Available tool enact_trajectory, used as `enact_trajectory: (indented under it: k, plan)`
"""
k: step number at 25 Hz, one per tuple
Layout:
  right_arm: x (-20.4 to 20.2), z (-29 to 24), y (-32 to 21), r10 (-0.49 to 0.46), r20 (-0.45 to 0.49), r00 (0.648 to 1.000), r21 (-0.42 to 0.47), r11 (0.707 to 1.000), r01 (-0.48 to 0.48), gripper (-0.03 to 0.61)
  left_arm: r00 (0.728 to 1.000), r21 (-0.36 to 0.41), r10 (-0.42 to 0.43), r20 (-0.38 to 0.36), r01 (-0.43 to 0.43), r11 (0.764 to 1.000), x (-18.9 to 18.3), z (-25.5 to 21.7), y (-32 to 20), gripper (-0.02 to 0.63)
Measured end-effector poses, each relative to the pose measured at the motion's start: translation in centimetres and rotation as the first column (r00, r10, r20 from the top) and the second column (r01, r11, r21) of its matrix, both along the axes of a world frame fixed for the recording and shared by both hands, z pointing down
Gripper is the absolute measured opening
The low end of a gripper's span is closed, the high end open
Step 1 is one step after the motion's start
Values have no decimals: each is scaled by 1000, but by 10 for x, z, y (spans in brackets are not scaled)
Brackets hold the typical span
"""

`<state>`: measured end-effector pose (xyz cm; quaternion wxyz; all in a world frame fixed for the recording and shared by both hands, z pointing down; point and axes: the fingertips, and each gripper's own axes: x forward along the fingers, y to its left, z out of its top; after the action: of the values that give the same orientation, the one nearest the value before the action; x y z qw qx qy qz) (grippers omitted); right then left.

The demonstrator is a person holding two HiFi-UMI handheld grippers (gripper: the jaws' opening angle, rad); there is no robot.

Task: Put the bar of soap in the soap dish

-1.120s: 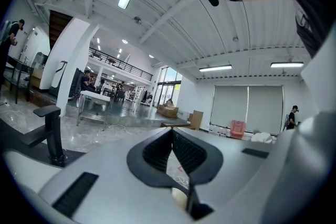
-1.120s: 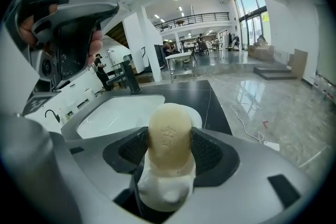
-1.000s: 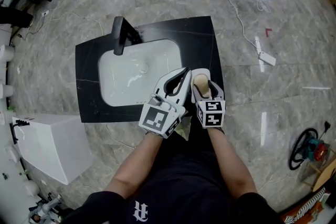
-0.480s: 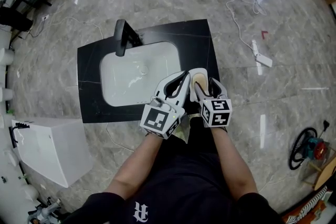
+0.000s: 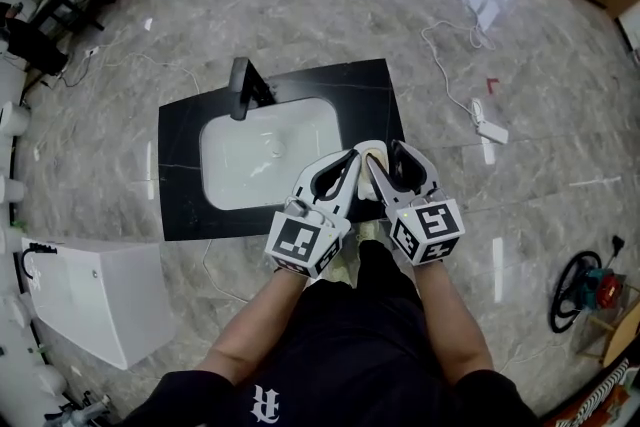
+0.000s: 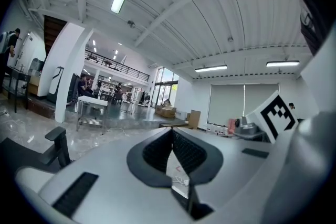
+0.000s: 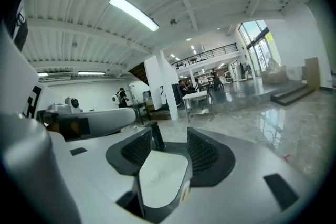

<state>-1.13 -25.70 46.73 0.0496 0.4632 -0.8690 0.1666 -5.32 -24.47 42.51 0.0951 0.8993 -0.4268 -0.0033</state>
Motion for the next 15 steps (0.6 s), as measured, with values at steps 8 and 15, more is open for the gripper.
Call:
enact_trajectory:
  k: [8, 15]
  plan:
    - [-7, -62, 19, -44, -4, 999, 131, 990, 45, 98, 1000, 39, -17, -6, 18, 999, -3, -43, 10, 6]
    - [-8, -90, 30, -46, -12, 999, 188, 981, 48, 32, 1000, 83, -8, -12, 9, 997, -3, -68, 22, 6]
